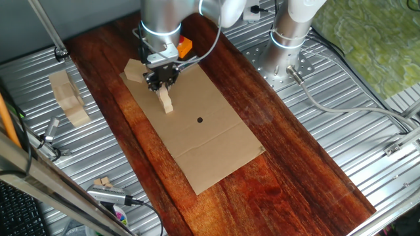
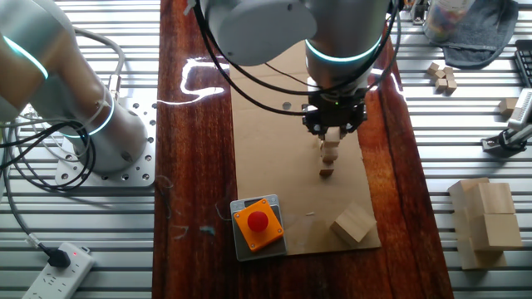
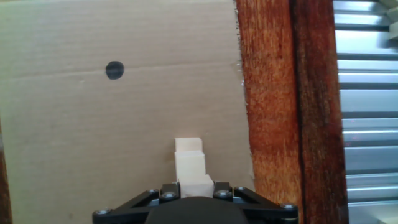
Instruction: Stack the blocks into a pyramid shape
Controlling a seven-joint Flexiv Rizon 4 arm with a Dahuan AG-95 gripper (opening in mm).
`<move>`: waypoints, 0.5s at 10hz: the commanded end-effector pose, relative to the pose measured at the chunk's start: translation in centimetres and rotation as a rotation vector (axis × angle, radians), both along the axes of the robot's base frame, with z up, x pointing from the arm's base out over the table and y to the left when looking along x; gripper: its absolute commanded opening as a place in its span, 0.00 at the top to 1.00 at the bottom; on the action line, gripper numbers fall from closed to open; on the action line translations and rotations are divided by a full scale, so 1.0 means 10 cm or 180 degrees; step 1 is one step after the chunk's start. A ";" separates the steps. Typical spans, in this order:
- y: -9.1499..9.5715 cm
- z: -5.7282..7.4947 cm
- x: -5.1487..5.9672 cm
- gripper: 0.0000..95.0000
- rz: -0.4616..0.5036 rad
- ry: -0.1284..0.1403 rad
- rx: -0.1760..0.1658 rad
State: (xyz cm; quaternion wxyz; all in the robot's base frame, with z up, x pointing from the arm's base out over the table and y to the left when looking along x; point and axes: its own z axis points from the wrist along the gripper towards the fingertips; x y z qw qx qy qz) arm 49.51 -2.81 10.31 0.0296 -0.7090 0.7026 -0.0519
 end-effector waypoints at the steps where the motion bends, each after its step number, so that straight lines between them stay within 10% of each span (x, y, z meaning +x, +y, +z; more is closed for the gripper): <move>1: 0.01 -0.03 0.01 1.00 0.0006 -0.0014 -0.0004; 5: 0.02 -0.09 -0.02 1.00 0.0023 -0.0044 -0.0013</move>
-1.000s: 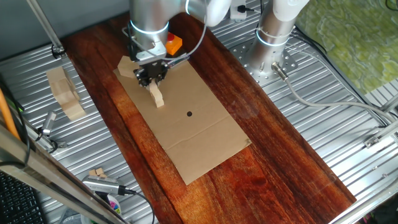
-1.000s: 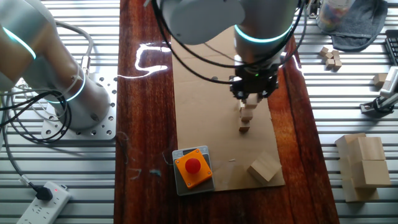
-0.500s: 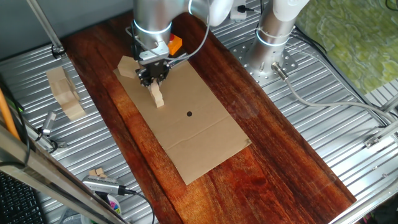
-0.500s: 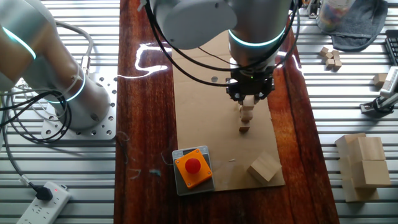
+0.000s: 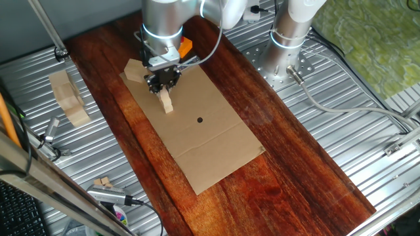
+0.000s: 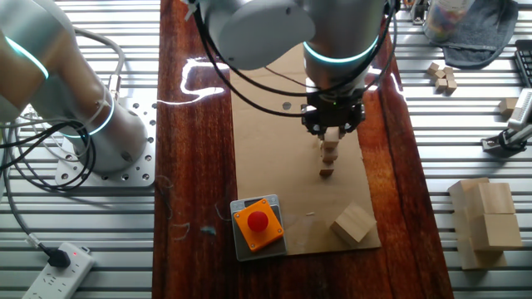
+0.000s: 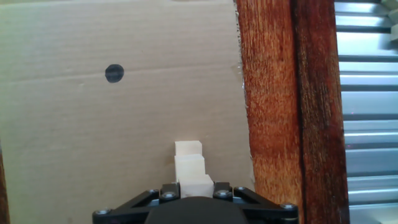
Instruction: Stack the blocks into a pyramid shape
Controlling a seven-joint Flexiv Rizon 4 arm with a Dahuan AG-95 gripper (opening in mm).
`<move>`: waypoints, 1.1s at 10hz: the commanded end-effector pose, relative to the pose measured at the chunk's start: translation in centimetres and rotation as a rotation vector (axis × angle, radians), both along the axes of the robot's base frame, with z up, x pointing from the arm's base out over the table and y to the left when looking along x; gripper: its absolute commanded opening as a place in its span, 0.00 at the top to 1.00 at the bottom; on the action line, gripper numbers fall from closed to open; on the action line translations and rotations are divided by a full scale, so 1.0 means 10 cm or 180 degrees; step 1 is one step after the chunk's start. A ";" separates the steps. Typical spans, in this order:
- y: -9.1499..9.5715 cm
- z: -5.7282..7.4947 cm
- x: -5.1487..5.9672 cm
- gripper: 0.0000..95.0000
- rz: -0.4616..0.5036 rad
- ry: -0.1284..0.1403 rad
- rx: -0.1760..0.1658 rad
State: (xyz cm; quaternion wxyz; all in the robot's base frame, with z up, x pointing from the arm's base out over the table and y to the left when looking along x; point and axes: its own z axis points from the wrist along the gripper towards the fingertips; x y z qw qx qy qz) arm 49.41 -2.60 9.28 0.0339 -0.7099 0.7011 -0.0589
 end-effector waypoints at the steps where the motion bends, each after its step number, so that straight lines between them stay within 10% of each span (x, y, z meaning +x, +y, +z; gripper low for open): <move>1: 0.00 0.01 -0.02 1.00 0.0009 0.0004 0.0003; 9: 0.00 -0.01 -0.01 1.00 0.0092 -0.0022 -0.0026; 11: -0.01 -0.01 -0.01 0.80 0.0092 -0.0025 -0.0026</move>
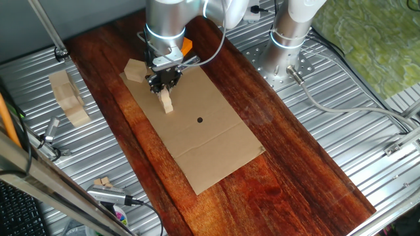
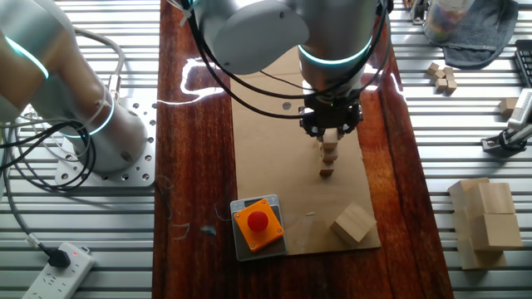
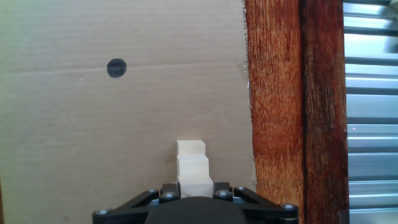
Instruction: Stack the blocks into a pyramid shape
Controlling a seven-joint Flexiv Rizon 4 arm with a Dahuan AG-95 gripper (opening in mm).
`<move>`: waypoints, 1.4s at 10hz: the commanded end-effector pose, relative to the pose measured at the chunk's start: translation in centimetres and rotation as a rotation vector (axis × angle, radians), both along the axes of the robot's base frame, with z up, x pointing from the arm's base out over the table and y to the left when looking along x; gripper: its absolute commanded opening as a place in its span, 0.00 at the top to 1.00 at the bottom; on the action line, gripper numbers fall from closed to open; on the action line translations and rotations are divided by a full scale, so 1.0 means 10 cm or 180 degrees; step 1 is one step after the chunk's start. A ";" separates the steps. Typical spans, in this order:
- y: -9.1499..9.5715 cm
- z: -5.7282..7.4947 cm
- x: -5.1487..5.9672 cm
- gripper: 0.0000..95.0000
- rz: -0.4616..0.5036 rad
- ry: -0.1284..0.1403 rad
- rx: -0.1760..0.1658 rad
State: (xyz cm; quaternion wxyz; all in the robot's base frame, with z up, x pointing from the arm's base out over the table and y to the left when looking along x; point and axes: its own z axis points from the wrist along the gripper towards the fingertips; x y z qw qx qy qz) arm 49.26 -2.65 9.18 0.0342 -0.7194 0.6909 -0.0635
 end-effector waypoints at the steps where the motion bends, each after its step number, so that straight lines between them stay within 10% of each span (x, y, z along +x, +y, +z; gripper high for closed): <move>1: 0.00 0.00 0.00 0.80 0.0005 -0.0004 -0.0001; 7: -0.01 -0.02 0.01 0.80 0.0041 -0.0015 -0.0010; 8: -0.01 -0.02 0.01 0.60 0.0046 -0.0018 -0.0011; 13: -0.01 -0.02 0.01 0.60 0.0074 -0.0018 -0.0021; 14: -0.01 -0.02 0.01 0.40 0.0080 -0.0016 -0.0026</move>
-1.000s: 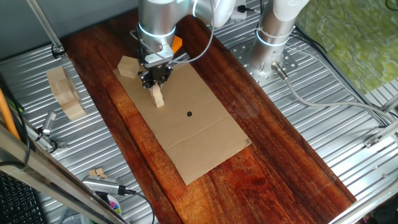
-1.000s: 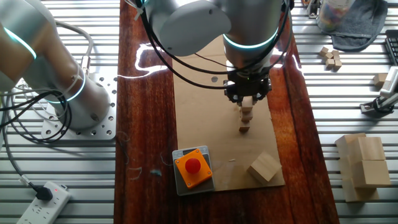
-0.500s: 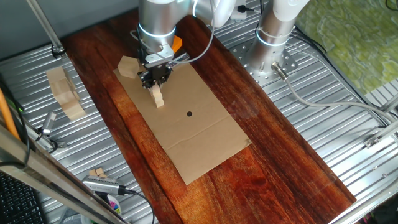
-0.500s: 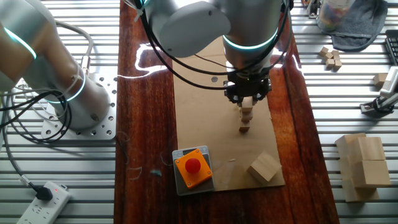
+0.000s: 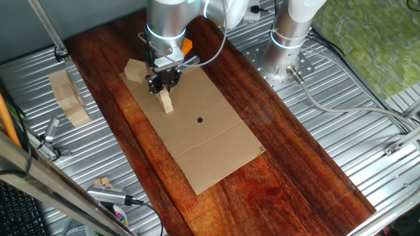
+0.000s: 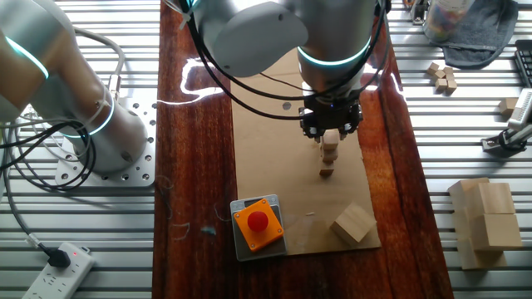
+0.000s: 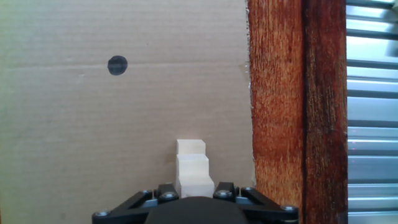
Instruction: Stack the blocks into a pyramid shape
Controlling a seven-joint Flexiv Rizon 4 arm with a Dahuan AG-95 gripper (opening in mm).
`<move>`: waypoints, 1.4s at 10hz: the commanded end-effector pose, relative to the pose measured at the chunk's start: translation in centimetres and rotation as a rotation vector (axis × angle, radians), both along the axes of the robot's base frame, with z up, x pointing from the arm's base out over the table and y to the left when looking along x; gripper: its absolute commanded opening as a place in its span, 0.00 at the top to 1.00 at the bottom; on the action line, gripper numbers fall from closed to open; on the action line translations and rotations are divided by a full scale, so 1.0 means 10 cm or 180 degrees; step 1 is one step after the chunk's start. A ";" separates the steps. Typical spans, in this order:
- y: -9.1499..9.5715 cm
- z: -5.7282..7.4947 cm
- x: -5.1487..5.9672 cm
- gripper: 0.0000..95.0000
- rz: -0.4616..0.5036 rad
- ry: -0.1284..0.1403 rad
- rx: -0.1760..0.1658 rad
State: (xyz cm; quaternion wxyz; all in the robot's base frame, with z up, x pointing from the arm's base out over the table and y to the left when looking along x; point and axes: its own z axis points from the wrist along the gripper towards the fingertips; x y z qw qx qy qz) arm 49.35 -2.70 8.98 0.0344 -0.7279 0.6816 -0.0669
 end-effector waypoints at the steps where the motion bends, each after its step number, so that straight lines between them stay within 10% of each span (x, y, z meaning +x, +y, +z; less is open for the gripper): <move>1: 0.00 0.00 0.00 0.40 0.0002 0.0000 -0.0003; 10: 0.07 0.32 -0.24 0.40 -0.0119 0.0127 0.0008; 13: 0.13 0.59 -0.17 1.00 -0.0631 0.0332 -0.0004; 14: 0.20 0.67 -0.03 1.00 -0.0962 0.0389 -0.0065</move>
